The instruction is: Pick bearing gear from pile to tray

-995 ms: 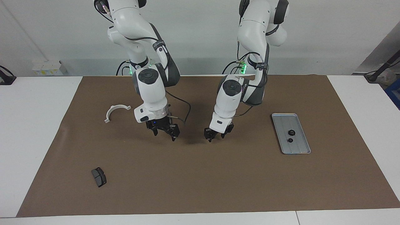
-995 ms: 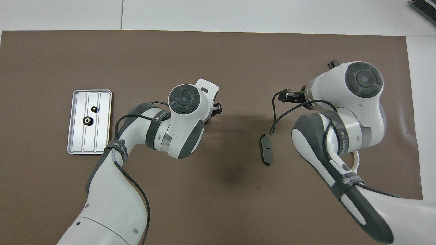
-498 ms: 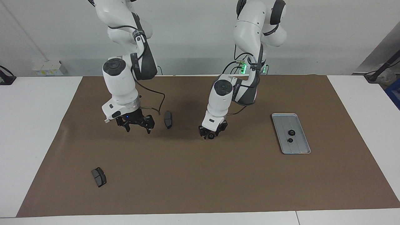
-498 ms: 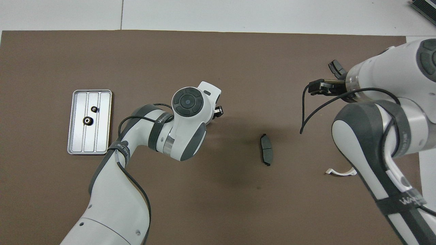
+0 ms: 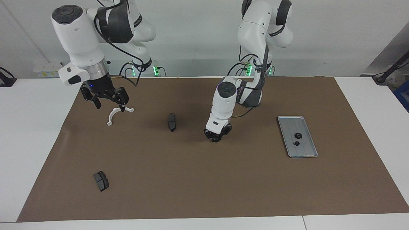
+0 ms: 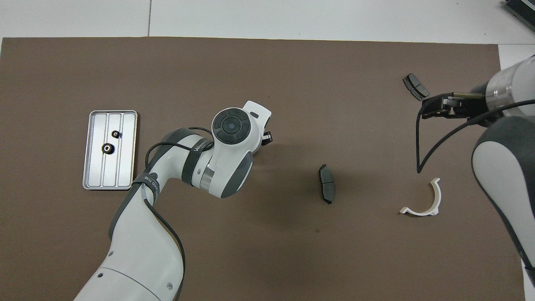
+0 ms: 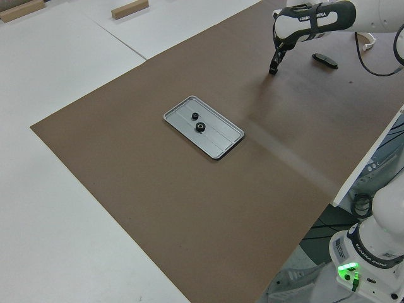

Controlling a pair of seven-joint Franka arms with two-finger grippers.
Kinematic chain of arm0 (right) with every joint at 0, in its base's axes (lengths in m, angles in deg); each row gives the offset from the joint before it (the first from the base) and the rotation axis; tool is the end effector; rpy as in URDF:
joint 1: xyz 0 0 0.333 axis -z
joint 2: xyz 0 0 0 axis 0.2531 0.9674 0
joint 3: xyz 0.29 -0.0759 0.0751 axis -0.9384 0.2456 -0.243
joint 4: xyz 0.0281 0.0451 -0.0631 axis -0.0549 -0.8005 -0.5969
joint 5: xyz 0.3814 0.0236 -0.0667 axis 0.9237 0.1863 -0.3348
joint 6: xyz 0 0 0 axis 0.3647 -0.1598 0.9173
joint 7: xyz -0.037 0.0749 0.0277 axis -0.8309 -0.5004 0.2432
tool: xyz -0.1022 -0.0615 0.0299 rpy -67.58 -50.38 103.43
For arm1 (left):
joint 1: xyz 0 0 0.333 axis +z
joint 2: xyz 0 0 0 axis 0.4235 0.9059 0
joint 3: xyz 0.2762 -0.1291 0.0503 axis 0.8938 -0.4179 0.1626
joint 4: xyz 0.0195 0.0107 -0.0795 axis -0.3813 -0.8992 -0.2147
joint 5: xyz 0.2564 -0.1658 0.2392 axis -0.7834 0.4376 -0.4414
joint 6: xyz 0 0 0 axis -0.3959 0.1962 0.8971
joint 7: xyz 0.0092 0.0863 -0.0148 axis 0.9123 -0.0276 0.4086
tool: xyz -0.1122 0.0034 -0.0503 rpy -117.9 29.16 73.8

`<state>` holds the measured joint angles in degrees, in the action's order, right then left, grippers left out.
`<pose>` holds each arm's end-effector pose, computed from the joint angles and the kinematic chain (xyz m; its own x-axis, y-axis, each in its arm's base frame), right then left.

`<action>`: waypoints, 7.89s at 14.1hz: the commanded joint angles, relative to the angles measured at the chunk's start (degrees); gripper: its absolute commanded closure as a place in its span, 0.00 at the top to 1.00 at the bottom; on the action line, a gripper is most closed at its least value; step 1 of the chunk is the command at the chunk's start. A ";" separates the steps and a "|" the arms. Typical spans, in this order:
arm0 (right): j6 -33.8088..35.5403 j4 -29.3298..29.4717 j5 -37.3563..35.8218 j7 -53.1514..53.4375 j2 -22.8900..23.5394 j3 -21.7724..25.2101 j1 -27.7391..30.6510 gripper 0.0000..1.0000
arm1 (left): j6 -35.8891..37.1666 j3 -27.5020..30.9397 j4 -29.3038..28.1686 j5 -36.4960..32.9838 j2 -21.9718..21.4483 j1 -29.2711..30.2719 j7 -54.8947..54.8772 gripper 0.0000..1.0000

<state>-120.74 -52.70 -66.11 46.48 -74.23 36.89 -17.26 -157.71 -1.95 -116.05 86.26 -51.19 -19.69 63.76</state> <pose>0.5741 0.0327 0.5615 0.9847 -0.1526 0.0839 -0.1547 -0.9878 0.0190 0.5464 -0.3893 0.2813 0.9762 0.2118 0.0458 0.2075 -0.9746 0.0840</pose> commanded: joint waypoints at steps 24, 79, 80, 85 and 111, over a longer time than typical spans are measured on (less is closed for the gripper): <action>9.75 0.25 2.72 -2.68 -3.38 -0.68 0.66 1.00 | 24.97 2.22 -2.13 -0.86 -6.43 32.79 -63.37 0.20; 9.75 0.25 2.80 -2.68 -3.38 -0.68 0.75 1.00 | 15.57 2.92 -0.64 -12.02 -34.37 40.09 -51.51 1.00; 9.75 0.25 2.72 -2.68 -3.38 -0.68 0.75 1.00 | 15.40 2.92 -0.64 -12.54 -34.73 39.22 -51.42 1.00; 9.75 0.25 2.72 -2.68 -3.38 -0.68 0.75 1.00 | 13.47 2.49 0.15 -20.89 -36.04 35.61 -51.50 1.00; 9.75 0.25 2.72 -2.68 -3.38 -0.68 0.75 1.00 | 17.76 0.55 0.76 -20.28 -35.78 35.78 -51.07 1.00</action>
<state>-110.93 -52.31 -64.66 45.48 -77.32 36.47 -17.26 -141.87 -1.35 -114.99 66.91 -86.47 16.74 11.70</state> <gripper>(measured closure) 0.000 0.000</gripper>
